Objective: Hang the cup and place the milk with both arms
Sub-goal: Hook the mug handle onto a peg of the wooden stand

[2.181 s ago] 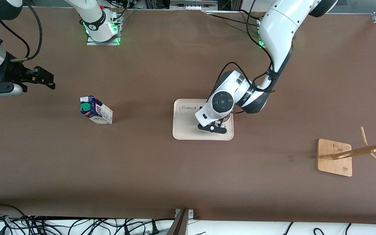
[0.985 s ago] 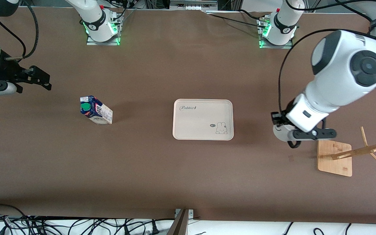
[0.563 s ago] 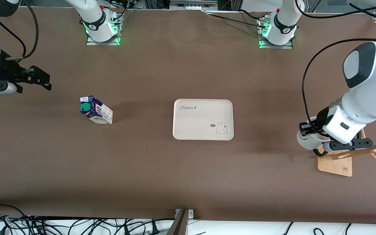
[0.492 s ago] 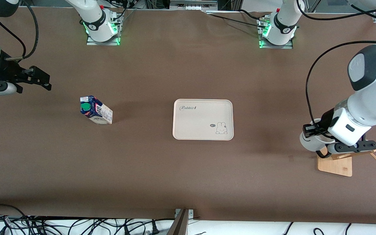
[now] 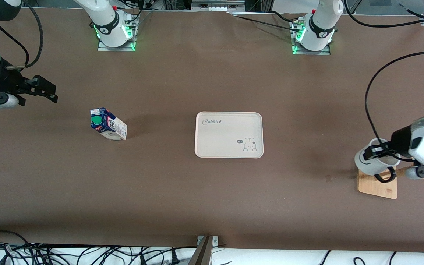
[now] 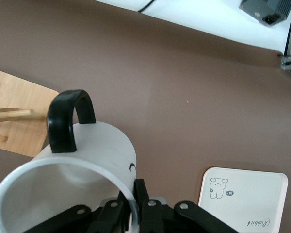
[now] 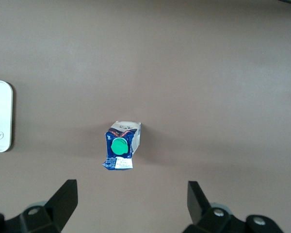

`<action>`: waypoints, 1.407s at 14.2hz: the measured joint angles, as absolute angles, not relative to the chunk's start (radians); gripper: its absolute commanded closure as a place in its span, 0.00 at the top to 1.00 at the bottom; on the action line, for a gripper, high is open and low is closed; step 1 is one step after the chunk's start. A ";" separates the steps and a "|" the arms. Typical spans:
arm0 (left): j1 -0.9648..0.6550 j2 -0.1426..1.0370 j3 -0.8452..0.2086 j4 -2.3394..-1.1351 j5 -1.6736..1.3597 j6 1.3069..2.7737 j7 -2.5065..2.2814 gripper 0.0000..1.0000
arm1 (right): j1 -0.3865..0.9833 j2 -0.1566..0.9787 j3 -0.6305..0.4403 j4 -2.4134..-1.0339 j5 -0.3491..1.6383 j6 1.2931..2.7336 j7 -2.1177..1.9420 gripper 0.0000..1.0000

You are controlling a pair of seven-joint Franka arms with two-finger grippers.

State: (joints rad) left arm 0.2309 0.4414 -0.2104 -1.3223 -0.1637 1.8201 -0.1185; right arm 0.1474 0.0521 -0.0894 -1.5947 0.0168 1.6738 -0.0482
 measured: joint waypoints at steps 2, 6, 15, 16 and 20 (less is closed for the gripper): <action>0.275 0.441 -0.211 -1.313 -0.206 1.782 -0.098 0.00 | 0.147 0.052 -0.089 -1.595 0.017 1.674 -0.048 1.00; 0.307 0.440 -0.212 -1.258 -0.221 1.708 -0.095 0.00 | 0.147 0.052 -0.089 -1.595 0.017 1.674 -0.048 1.00; 0.345 0.462 -0.182 -1.234 -0.294 1.688 -0.007 0.00 | 0.147 0.052 -0.089 -1.595 0.017 1.674 -0.048 1.00; 0.345 0.467 -0.182 -1.234 -0.295 1.688 -0.006 0.00 | 0.147 0.052 -0.089 -1.595 0.017 1.674 -0.048 1.00; 0.352 0.476 -0.181 -1.234 -0.297 1.688 -0.002 0.00 | 0.147 0.052 -0.089 -1.595 0.017 1.674 -0.048 1.00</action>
State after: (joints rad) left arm 0.3520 0.4760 -0.1813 -1.2342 -0.2970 1.6883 -0.0020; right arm 0.1468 0.0524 -0.0889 -1.5947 0.0168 1.6738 -0.0482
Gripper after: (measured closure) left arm 0.930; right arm 0.000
